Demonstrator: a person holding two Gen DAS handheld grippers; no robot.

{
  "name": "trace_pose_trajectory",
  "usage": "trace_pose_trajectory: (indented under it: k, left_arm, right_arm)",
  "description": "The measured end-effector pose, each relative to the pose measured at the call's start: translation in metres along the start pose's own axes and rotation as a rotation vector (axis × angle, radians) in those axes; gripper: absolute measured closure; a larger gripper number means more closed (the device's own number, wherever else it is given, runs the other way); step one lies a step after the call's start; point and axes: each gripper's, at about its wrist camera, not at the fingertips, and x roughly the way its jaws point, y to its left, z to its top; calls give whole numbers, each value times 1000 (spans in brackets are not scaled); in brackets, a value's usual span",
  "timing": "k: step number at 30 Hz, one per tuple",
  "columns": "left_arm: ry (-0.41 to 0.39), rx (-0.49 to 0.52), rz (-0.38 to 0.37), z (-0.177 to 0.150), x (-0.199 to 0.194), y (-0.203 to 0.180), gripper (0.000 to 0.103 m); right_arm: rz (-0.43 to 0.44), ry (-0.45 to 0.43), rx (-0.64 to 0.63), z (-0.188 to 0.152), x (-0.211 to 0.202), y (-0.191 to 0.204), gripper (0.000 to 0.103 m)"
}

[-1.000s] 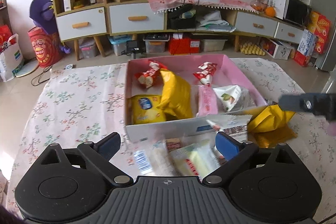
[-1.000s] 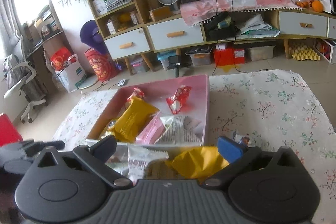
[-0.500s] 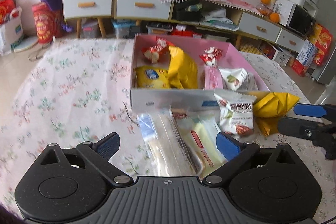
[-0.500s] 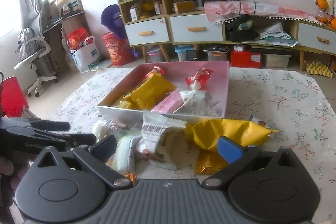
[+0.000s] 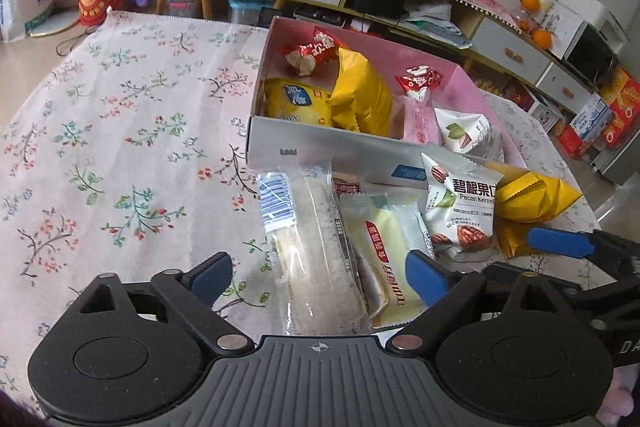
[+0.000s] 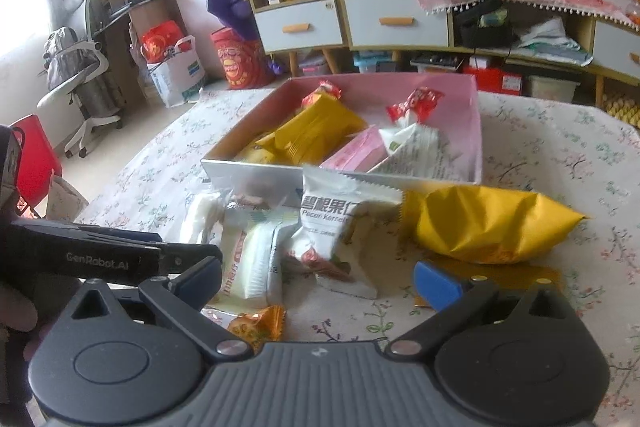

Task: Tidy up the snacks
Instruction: 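Grasp the clear bread bag with the left tool while the right grasps the white pecan packet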

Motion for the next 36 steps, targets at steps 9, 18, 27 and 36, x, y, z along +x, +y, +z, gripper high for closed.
trace_pose_trajectory:
  k: [9,18,27,36]
  left_arm:
    - [18,-4,-11,-1,4,-2,46]
    - [1,-17,-8,1,1,0,62]
    - [1,-8,-9,3,1,-2,66]
    - [2,-8,-10,3,1,-3,71]
  right_arm:
    - [21,42,63,2,16,-6,27]
    - [11,42,83,7,27,-6,48]
    - [-2,22,89,11,32,-6,60]
    - [-7,10,108,16,32,-12,81]
